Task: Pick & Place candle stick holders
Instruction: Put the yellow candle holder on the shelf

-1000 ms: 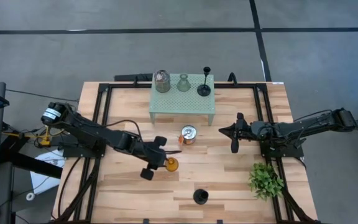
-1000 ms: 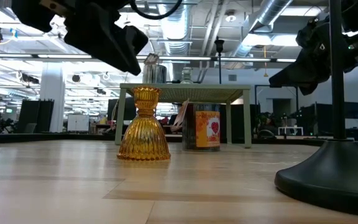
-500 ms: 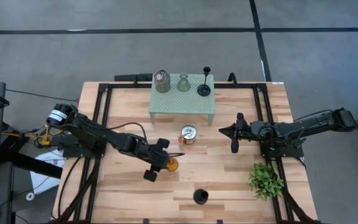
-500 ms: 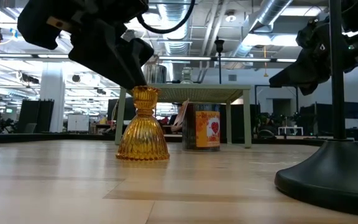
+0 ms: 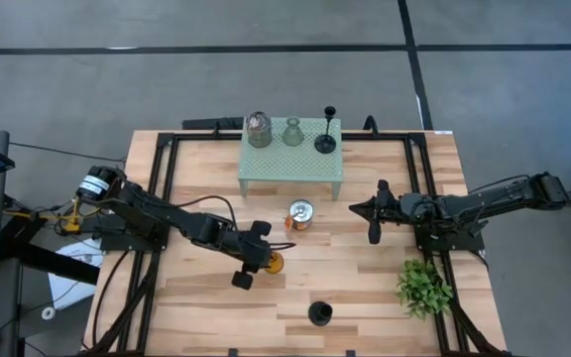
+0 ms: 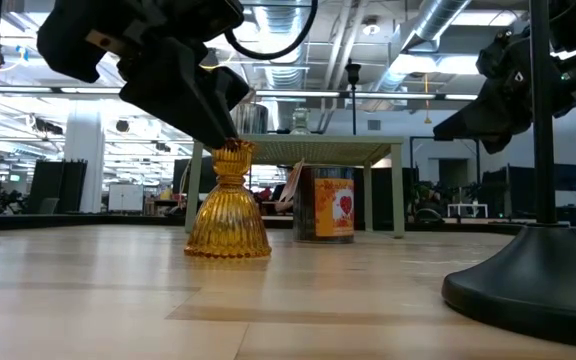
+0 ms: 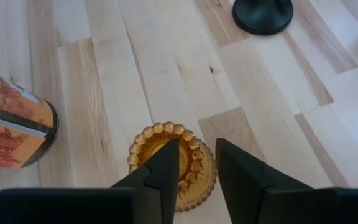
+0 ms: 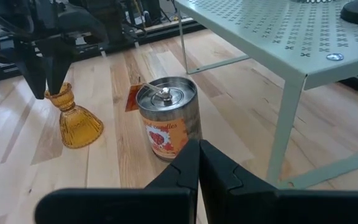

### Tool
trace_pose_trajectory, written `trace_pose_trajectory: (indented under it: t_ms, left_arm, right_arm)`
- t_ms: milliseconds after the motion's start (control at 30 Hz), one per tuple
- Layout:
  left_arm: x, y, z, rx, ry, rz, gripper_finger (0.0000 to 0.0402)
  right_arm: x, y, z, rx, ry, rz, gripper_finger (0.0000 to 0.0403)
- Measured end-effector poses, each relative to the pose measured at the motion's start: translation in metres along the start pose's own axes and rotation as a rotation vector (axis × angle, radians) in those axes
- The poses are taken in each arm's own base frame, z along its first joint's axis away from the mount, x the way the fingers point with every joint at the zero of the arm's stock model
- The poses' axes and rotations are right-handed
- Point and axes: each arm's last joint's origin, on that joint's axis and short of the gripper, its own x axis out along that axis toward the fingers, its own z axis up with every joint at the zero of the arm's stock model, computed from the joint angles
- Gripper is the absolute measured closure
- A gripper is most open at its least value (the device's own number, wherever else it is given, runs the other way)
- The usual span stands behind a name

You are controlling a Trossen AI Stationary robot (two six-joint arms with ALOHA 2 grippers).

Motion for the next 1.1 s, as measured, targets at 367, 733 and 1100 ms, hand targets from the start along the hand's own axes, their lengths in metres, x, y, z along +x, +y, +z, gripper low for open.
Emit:
trace_pose_trajectory:
  t_ms: [367,733,1100]
  left_arm:
    - [0.0,0.005,-0.001,-0.058,0.002,0.011,0.0357]
    - [0.0,0.007,-0.001,-0.058,0.005,0.059,0.039]
    - [-0.032,0.007,0.01,-0.063,-0.088,0.066,0.0393]
  right_arm:
    - [0.0,0.0,0.0,0.0,0.0,0.0,0.0403]
    - [0.0,0.0,0.0,-0.005,0.003,0.0,0.0403]
    - [0.0,-0.001,-0.002,-0.01,0.021,-0.004,0.0403]
